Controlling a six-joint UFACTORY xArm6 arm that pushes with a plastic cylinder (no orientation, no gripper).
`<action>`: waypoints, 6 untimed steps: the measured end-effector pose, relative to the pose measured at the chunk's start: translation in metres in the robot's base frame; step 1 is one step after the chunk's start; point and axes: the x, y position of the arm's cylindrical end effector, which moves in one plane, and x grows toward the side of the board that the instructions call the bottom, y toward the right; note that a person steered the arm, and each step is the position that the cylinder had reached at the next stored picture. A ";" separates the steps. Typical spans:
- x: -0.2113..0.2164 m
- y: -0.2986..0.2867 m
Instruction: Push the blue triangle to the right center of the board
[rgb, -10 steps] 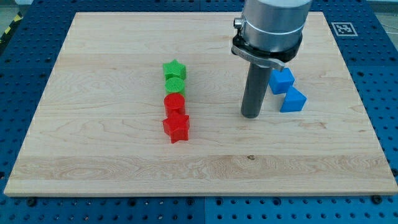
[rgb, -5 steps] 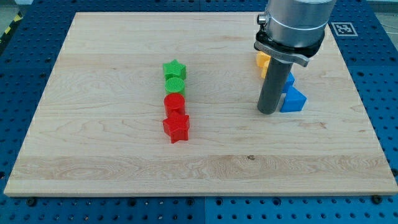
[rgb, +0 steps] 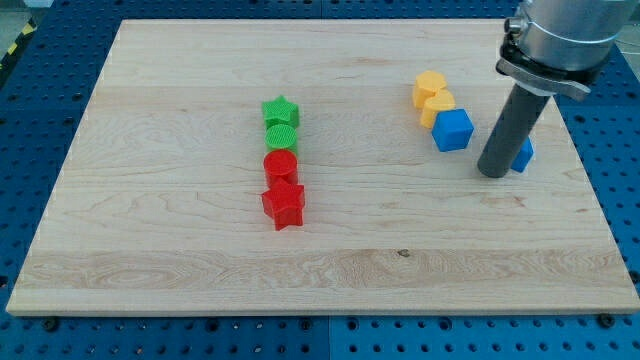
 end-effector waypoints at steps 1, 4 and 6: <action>-0.010 0.019; 0.001 0.012; -0.005 -0.057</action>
